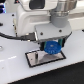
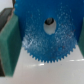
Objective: Insert the blue gear onto the right peg, followed by the red gear
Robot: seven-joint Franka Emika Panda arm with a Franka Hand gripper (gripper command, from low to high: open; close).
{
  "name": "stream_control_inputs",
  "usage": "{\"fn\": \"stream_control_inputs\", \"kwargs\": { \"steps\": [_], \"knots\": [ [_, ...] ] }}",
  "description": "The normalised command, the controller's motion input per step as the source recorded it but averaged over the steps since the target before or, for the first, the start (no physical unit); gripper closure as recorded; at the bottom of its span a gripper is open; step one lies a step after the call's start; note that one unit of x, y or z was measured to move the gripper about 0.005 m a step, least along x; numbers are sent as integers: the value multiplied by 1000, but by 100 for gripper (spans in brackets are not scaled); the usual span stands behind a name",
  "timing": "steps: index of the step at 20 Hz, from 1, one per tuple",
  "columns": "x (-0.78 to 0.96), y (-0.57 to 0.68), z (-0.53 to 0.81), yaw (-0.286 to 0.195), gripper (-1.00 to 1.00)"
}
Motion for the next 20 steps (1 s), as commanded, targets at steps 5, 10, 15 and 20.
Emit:
{"fn": "stream_control_inputs", "kwargs": {
  "steps": [5, 10, 15, 20],
  "knots": [
    [133, 5, -105, 0, 100],
    [123, 3, -72, 0, 100],
    [62, 34, -140, 0, 100],
    [27, 57, -122, 0, 100]
  ]
}}
